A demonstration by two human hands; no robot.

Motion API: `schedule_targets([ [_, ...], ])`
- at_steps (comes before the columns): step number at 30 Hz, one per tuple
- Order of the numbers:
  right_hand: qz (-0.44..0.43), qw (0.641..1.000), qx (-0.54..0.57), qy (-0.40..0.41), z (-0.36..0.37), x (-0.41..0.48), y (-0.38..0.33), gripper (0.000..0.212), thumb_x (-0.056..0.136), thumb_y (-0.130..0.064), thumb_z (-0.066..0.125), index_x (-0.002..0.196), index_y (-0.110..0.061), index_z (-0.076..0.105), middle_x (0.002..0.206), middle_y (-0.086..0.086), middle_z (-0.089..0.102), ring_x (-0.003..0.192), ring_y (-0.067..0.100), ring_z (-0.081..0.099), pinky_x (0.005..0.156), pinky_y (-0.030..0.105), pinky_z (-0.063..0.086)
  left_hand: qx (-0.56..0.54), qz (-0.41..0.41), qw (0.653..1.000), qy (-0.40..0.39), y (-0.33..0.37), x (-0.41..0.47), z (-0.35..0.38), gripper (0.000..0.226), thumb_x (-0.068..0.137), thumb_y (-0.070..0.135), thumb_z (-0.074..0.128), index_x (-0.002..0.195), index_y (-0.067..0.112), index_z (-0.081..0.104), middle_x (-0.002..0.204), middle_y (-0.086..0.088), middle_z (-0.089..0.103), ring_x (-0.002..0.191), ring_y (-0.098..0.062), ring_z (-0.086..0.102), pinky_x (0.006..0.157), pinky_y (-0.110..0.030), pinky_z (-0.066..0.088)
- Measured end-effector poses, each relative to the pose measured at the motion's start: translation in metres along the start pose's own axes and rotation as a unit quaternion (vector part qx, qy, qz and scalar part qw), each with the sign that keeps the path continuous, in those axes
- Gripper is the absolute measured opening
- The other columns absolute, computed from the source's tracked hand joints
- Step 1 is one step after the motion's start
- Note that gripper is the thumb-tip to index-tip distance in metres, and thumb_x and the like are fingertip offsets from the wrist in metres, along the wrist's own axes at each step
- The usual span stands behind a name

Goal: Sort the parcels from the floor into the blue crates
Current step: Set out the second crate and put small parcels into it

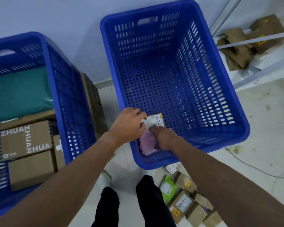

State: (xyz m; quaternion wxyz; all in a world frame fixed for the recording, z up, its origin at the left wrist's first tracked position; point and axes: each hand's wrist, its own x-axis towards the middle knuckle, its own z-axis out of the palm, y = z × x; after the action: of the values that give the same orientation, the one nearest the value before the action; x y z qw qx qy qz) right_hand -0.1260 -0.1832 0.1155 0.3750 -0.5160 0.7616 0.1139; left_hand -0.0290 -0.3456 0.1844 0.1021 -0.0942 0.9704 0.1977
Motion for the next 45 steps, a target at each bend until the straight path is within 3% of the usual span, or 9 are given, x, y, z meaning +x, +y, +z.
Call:
schedule_targets([
  [6,0.081,0.992,0.059,-0.074,0.009,0.004,0.008,0.054,0.093,-0.024,0.06,0.141,-0.007,0.042,0.149,0.012,0.035,0.129,0.032,0.046,0.096,0.04,0.044,-0.01,-0.002,1.0,0.019,0.0,0.002,0.007,0.029,0.095,0.032,0.051,0.116,0.02,0.066,0.098,0.001,0.066,0.093,-0.019,0.059,0.103,-0.033,0.036],
  [15,0.099,0.975,0.151,-0.129,0.011,0.001,0.015,0.061,0.094,-0.026,0.055,0.151,-0.015,0.037,0.152,0.011,0.034,0.129,0.032,0.047,0.101,0.039,0.044,-0.011,-0.026,1.0,-0.009,0.006,0.012,0.012,0.03,0.096,0.032,0.05,0.12,0.022,0.065,0.104,0.002,0.067,0.098,-0.019,0.061,0.106,-0.034,0.034],
  [18,0.129,0.961,0.199,-0.14,0.006,-0.008,0.016,0.063,0.093,-0.024,0.056,0.152,-0.016,0.037,0.152,0.009,0.039,0.131,0.03,0.046,0.104,0.037,0.042,-0.024,-0.039,0.998,-0.041,0.013,0.011,0.006,0.031,0.098,0.03,0.049,0.124,0.023,0.064,0.109,0.0,0.066,0.099,-0.02,0.061,0.098,-0.035,0.041],
  [24,0.157,0.96,0.216,-0.086,-0.02,-0.055,0.014,0.059,0.09,-0.038,0.058,0.142,-0.012,0.048,0.142,0.011,0.05,0.125,0.029,0.051,0.096,0.035,0.044,-0.096,-0.123,0.982,-0.103,0.039,0.0,-0.015,0.029,0.098,0.027,0.049,0.124,0.025,0.062,0.113,-0.001,0.068,0.101,-0.023,0.064,0.081,-0.034,0.048],
  [26,0.176,0.958,0.218,-0.057,-0.025,-0.074,0.016,0.055,0.092,-0.039,0.057,0.139,-0.011,0.05,0.14,0.011,0.052,0.123,0.029,0.052,0.092,0.033,0.043,-0.108,-0.134,0.979,-0.114,0.051,-0.006,-0.021,0.028,0.099,0.028,0.048,0.122,0.025,0.063,0.113,-0.001,0.07,0.102,-0.024,0.065,0.082,-0.035,0.049],
  [29,0.202,0.955,0.217,-0.022,-0.03,-0.106,0.013,0.053,0.094,-0.039,0.053,0.14,-0.013,0.05,0.143,0.009,0.05,0.129,0.029,0.049,0.103,0.037,0.044,-0.114,-0.139,0.976,-0.122,0.067,-0.017,-0.034,0.026,0.1,0.035,0.046,0.117,0.027,0.064,0.12,-0.001,0.07,0.107,-0.025,0.064,0.09,-0.038,0.051],
  [36,0.292,0.9,0.25,0.204,-0.007,-0.212,-0.025,0.05,0.094,-0.035,0.051,0.138,-0.012,0.047,0.135,0.01,0.05,0.126,0.031,0.046,0.102,0.038,0.041,-0.155,-0.096,0.978,-0.103,0.092,-0.07,-0.061,0.02,0.101,0.03,0.049,0.114,0.022,0.062,0.117,-0.003,0.068,0.103,-0.025,0.06,0.088,-0.036,0.048],
  [41,0.382,0.875,0.264,0.136,0.044,-0.29,-0.057,0.06,0.092,-0.042,0.051,0.142,-0.011,0.041,0.136,0.011,0.047,0.126,0.031,0.046,0.097,0.042,0.042,-0.158,-0.018,0.986,-0.053,0.113,-0.116,-0.069,0.022,0.099,0.023,0.052,0.116,0.019,0.065,0.111,-0.002,0.07,0.102,-0.025,0.064,0.089,-0.041,0.052],
  [45,0.432,0.844,0.299,0.103,0.083,-0.347,-0.074,0.059,0.092,-0.043,0.051,0.139,-0.008,0.042,0.136,0.016,0.046,0.125,0.034,0.047,0.099,0.042,0.041,-0.142,0.036,0.987,-0.07,0.142,-0.134,-0.061,0.023,0.099,0.025,0.052,0.116,0.02,0.066,0.111,0.0,0.071,0.101,-0.023,0.065,0.09,-0.042,0.053],
])
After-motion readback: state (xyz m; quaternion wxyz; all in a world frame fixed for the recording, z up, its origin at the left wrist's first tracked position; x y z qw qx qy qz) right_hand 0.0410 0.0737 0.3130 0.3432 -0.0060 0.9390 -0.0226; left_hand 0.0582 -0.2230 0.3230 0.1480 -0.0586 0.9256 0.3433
